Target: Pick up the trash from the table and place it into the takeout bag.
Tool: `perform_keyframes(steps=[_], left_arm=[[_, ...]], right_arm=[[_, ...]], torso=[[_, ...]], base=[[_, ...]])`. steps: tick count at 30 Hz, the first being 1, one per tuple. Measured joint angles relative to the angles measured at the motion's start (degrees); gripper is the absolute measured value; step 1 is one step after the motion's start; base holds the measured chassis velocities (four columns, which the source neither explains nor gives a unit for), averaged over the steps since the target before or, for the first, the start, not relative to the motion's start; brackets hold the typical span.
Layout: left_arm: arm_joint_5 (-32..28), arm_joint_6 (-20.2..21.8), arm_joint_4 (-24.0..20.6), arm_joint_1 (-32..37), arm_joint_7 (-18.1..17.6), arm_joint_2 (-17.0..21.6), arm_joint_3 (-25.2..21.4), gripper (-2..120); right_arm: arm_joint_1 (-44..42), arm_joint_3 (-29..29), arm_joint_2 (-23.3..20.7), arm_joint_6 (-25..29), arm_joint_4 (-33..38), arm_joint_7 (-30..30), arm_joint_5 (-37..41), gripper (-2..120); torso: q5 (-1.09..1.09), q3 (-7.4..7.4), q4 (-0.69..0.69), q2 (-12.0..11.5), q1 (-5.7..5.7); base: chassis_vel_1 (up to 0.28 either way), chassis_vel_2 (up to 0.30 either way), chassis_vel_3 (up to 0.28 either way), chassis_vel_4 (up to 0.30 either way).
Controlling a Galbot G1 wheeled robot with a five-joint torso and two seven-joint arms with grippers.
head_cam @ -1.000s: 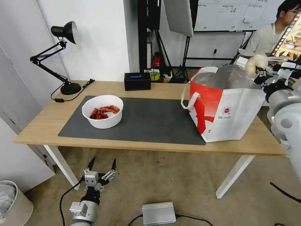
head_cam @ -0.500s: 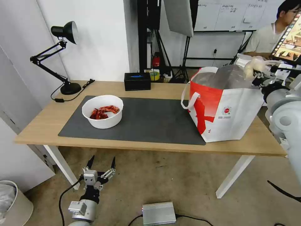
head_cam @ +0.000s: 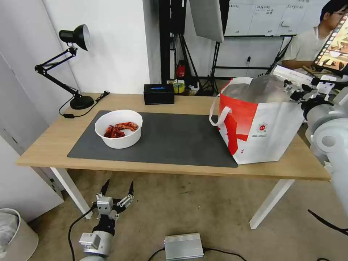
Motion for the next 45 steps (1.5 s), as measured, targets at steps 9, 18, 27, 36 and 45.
perform_keyframes(steps=[9,18,27,36,45], left_arm=[[0.0,-0.1,0.1,0.3,0.0,0.1,-0.1,100],[0.0,-0.1,0.2,0.1,0.1,0.2,0.0,100],[0.0,-0.2,0.5,0.0,0.1,0.2,0.1,100],[-0.3,-0.3,0.6,-0.2,0.1,0.2,-0.1,100],[-0.5,-0.7,-0.3,-0.1,0.1,0.2,-0.6,100]], right_arm=[[0.1,-0.2,0.0,1.2,0.1,-0.6,-0.4,99],[-3.0,-0.3,0.4,14.2,1.3,-11.3,-7.0,99],[-6.5,-1.7,2.7,29.0,2.5,-18.2,-14.0,96],[-10.2,-3.1,6.5,37.5,2.3,-21.5,-24.5,96],[-16.7,-1.2,10.1,38.6,3.3,-22.3,-28.4,100]], torso=[[0.0,0.0,0.0,0.0,0.0],[-0.01,0.0,0.0,0.0,0.0],[-0.01,0.0,0.0,0.0,0.0],[-0.01,0.0,0.0,0.0,0.0],[-0.01,-0.01,0.0,0.0,0.0]], base=[[0.0,0.0,0.0,0.0],[0.0,0.0,0.0,0.0],[0.0,0.0,0.0,0.0],[0.0,0.0,0.0,0.0],[0.0,0.0,0.0,0.0]])
